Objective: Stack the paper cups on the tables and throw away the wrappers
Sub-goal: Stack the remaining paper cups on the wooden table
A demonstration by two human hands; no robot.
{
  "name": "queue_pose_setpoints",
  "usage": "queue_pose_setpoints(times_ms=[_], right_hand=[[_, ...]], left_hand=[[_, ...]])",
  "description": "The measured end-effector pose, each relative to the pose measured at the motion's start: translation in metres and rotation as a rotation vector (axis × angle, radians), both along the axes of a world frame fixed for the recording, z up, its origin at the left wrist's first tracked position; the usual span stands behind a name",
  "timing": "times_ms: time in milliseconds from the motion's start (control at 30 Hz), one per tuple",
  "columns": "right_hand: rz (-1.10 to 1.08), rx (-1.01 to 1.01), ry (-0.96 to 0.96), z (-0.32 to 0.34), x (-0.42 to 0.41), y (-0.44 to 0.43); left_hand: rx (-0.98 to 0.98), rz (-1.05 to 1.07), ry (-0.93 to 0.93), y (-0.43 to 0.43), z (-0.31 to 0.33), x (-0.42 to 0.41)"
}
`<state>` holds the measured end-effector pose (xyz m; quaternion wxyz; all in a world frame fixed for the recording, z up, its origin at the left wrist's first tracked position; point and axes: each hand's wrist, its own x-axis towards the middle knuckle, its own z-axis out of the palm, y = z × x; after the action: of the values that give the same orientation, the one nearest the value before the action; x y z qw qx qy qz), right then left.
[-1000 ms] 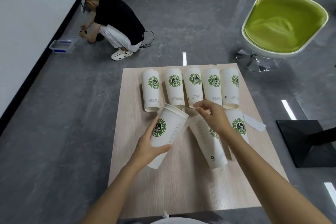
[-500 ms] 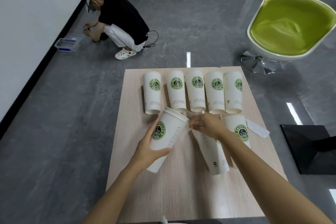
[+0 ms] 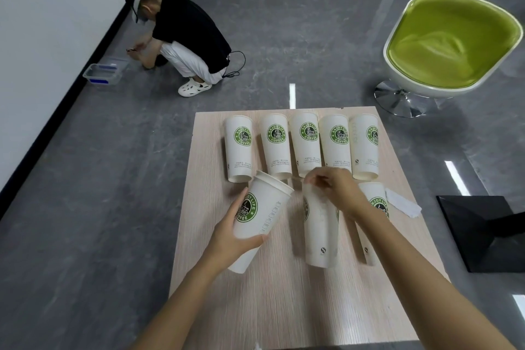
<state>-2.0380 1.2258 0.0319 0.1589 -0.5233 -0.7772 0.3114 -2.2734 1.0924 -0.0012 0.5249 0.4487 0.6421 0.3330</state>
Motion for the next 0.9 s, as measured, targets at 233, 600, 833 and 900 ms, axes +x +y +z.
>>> queue_pose_setpoints(times_ms=[233, 600, 833, 900], right_hand=[[-0.196, 0.208, 0.198, 0.034, 0.005, 0.005], [-0.426, 0.431, 0.452, 0.063, -0.013, 0.0], [-0.533, 0.469, 0.575, 0.07, -0.022, -0.007], [-0.542, 0.409, 0.654, 0.068, -0.03, -0.011]], left_hand=[[0.001, -0.038, 0.003, -0.006, 0.0, -0.009], [0.013, -0.063, 0.051, -0.013, 0.004, -0.028], [0.032, -0.098, 0.084, -0.017, 0.008, -0.04], [0.041, -0.114, 0.086, -0.017, 0.01, -0.041]])
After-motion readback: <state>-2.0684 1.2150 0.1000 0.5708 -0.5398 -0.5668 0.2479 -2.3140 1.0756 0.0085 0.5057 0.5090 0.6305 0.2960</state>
